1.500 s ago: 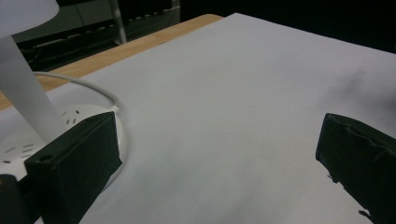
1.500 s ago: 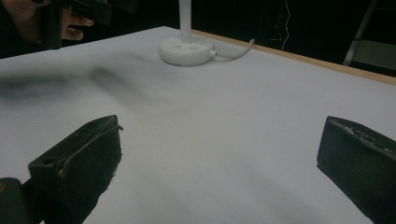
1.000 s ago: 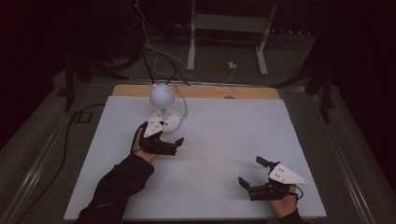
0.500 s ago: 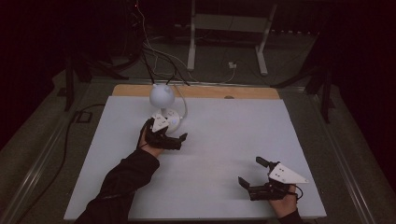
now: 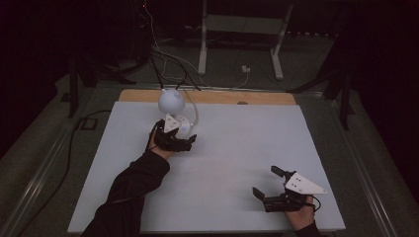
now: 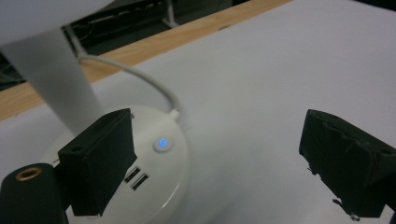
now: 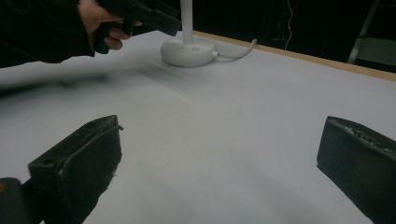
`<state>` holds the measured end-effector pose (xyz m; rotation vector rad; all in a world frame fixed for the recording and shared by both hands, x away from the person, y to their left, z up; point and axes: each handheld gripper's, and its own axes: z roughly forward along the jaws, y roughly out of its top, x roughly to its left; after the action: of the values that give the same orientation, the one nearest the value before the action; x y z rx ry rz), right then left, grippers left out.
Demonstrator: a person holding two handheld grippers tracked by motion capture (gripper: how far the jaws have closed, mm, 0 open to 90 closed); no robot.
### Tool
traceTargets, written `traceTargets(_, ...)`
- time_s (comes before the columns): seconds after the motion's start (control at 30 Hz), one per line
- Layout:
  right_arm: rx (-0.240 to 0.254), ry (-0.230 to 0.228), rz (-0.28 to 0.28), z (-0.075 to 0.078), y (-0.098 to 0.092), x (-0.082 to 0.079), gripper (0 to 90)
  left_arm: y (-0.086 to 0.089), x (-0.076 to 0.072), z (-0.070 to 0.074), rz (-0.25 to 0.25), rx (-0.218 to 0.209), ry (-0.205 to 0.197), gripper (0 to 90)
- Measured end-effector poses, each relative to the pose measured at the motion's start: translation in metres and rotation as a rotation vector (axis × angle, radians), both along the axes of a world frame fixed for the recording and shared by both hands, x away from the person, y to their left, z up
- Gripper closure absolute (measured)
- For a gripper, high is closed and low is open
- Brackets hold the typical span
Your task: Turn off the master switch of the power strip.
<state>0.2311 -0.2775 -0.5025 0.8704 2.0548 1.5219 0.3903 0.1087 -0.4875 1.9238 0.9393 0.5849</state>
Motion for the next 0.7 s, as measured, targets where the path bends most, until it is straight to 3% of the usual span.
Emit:
traceTargets(0.07, 0.000, 0.002, 0.000, 0.000, 0.000, 0.000, 0.0, 0.001, 0.002, -0.001, 0.004, -0.017, 0.013, 11.8)
traceTargets(0.23, 0.004, 0.003, -0.003, 0.000, -0.001, 0.000, 0.0, 0.002, 0.005, -0.004, 0.015, -0.012, 0.025, 18.4)
traceTargets(0.47, 0.002, 0.002, -0.004, 0.000, -0.001, 0.000, 0.0, -0.001, 0.006, -0.007, 0.035, 0.019, 0.012, 47.6)
traceTargets(0.57, 0.003, 0.002, -0.004, 0.000, -0.001, 0.000, 0.0, -0.003, 0.008, -0.008, 0.057, 0.048, 0.021, 56.2)
traceTargets(0.7, 0.003, 0.001, -0.004, 0.000, -0.002, 0.000, 0.0, -0.004, 0.013, -0.010, 0.058, 0.053, 0.046, 65.6)
